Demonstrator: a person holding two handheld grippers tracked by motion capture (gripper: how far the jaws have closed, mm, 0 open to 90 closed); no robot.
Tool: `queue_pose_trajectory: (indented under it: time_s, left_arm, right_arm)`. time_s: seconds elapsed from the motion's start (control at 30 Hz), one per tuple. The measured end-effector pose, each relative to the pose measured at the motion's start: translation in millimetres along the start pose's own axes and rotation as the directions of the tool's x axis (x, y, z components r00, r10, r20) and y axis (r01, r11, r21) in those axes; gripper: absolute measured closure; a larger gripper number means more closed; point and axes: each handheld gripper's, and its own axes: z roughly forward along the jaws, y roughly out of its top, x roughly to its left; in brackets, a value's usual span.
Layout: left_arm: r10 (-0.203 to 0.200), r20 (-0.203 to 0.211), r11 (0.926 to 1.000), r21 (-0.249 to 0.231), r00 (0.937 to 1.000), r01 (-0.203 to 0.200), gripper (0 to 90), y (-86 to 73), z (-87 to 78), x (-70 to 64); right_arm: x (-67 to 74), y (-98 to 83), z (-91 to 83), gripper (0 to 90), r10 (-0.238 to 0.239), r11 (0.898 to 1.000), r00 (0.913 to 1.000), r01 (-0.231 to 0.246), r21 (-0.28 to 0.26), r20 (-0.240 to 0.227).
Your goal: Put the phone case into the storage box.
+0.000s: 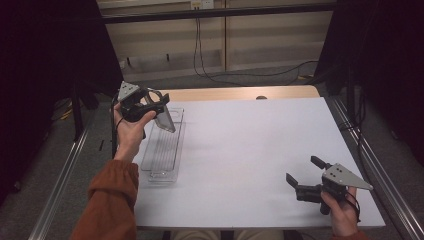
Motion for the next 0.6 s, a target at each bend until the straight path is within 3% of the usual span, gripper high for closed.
queue_pose_trajectory:
  time_s: [0.13, 0.43, 0.6]
  left_arm:
    - [-0.006, -0.022, 0.9999, 0.009, 0.9997, 0.006, 11.7, -4.1, 8.3, 3.0]
    - [0.015, -0.023, 0.9995, 0.029, 0.9996, -0.015, 11.6, -13.5, 23.7, 5.7]
    - [0.005, -0.036, 0.9994, 0.034, 0.9993, -0.004, 11.6, -17.5, 30.1, 5.6]
  right_arm:
    - [-0.1, -0.2, 0.2, 0.0, -0.008, 1.000, 0.9999, 0.008, 0.003, -0.006]
    - [-0.5, -0.5, -0.2, 0.0, -0.011, 1.000, 0.9999, 0.011, 0.007, -0.011]
    - [0.5, -0.7, 0.1, 0.0, -0.011, 1.000, 0.9999, 0.011, 0.011, -0.012]
